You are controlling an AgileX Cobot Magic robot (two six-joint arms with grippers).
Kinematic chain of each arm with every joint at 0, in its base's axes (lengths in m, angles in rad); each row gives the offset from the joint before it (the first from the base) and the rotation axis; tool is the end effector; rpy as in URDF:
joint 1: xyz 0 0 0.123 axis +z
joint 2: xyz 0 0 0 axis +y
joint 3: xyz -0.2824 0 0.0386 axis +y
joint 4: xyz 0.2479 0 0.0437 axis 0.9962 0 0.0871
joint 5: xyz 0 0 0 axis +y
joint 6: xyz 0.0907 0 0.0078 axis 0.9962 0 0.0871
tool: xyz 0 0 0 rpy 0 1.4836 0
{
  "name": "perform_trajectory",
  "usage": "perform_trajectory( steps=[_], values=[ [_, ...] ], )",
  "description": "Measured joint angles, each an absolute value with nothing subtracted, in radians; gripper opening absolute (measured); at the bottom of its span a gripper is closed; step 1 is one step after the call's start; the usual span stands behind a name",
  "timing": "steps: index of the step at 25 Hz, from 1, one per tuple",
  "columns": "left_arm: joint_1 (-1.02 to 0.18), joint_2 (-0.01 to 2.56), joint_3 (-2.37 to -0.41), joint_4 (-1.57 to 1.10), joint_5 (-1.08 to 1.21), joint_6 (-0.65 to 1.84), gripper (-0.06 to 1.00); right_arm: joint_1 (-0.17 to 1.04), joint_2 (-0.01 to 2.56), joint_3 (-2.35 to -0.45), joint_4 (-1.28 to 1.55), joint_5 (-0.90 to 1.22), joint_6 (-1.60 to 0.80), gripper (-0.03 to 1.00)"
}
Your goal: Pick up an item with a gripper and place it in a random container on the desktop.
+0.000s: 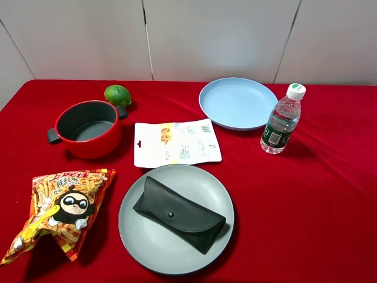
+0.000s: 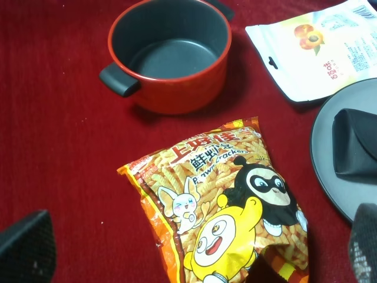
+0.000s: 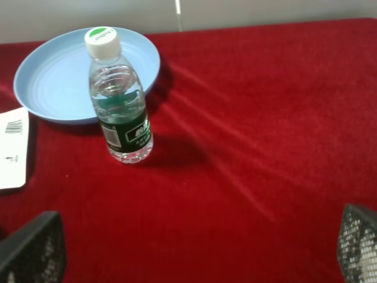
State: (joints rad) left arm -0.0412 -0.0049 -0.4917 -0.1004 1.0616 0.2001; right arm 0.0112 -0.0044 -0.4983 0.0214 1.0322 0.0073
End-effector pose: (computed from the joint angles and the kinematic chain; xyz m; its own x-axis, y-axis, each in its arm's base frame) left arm -0.0052 -0.0078 0.2751 -0.4345 0.1679 -0.8849 0.1863 0.9780 0.0941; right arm -0.0042 0.0016 0.2790 -0.4283 0.0135 -0.9035 -0.0200 0.9995 0.0244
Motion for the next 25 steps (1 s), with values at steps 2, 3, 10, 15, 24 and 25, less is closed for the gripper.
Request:
perform_trajectory(
  steps=[2,3,10,15,24,25],
  values=[
    [-0.041,-0.005,-0.492,-0.100,1.062,0.200,1.00,0.016,-0.004,-0.498,0.021,1.032,0.006,0.69],
    [-0.041,-0.005,-0.492,-0.100,1.062,0.200,1.00,0.016,-0.004,-0.498,0.021,1.032,0.006,0.69],
    [-0.041,-0.005,-0.492,-0.100,1.062,0.200,1.00,0.016,-0.004,-0.498,0.021,1.032,0.006,0.69],
    [-0.041,-0.005,-0.492,-0.100,1.062,0.200,1.00,0.016,-0.004,-0.498,0.021,1.032,0.006,0.69],
    [-0.041,-0.005,-0.492,-0.100,1.062,0.200,1.00,0.016,-0.004,-0.498,0.021,1.032,0.000,0.69],
    [-0.041,-0.005,-0.492,-0.100,1.062,0.200,1.00,0.016,-0.004,-0.498,0.021,1.032,0.000,0.69]
  ],
)
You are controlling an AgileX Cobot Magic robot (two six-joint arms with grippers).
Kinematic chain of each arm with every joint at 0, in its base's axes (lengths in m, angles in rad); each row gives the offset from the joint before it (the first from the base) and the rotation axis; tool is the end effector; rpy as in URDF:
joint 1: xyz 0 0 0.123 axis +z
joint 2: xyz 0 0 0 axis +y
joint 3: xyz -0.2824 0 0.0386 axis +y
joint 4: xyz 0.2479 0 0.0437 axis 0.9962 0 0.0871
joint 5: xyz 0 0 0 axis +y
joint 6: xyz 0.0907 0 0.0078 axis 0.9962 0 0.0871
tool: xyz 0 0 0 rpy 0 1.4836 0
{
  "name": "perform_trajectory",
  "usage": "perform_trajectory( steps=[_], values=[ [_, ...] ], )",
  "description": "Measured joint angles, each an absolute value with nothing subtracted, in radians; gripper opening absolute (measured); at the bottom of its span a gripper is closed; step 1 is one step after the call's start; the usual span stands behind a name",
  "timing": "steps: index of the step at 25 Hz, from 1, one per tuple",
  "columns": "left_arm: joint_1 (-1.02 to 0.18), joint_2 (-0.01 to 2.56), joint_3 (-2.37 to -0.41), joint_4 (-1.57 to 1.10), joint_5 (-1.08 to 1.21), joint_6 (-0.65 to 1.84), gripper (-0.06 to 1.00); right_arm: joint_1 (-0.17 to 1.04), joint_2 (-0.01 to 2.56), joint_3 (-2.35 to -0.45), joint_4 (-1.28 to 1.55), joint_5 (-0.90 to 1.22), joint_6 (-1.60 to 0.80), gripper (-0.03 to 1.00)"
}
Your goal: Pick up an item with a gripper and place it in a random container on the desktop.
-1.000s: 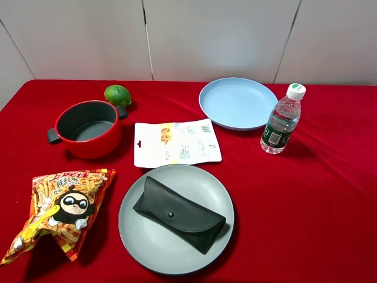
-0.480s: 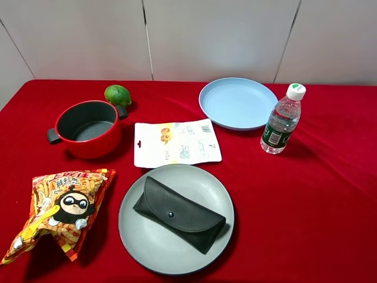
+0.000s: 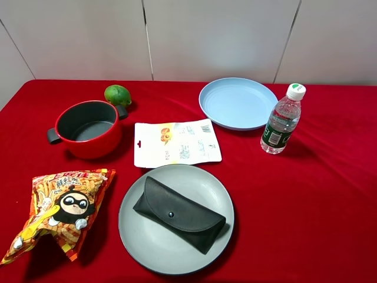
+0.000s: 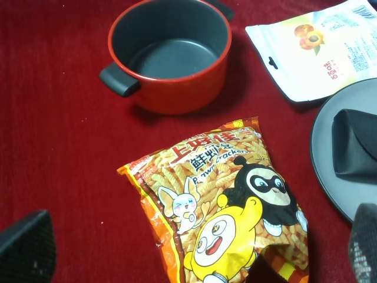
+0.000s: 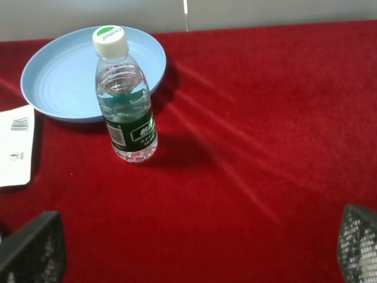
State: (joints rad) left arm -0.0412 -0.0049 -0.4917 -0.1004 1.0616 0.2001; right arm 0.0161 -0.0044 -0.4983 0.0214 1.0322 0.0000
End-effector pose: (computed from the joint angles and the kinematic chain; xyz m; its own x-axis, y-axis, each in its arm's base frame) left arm -0.0052 -0.0078 0.2751 -0.4345 0.1679 -0.8849 0.1863 0.9780 0.0941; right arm -0.0042 0.0016 0.2790 -0.4282 0.0041 -0.9037 -0.0280 0.9994 0.0178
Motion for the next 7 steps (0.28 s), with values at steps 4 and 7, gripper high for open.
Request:
perform_trajectory(
  steps=[4,7],
  values=[
    [-0.041,-0.005,-0.492,-0.100,1.062,0.200,1.00,0.016,-0.004,-0.498,0.021,1.032,0.000,0.69],
    [-0.041,-0.005,-0.492,-0.100,1.062,0.200,1.00,0.016,-0.004,-0.498,0.021,1.032,0.000,0.69]
  ],
)
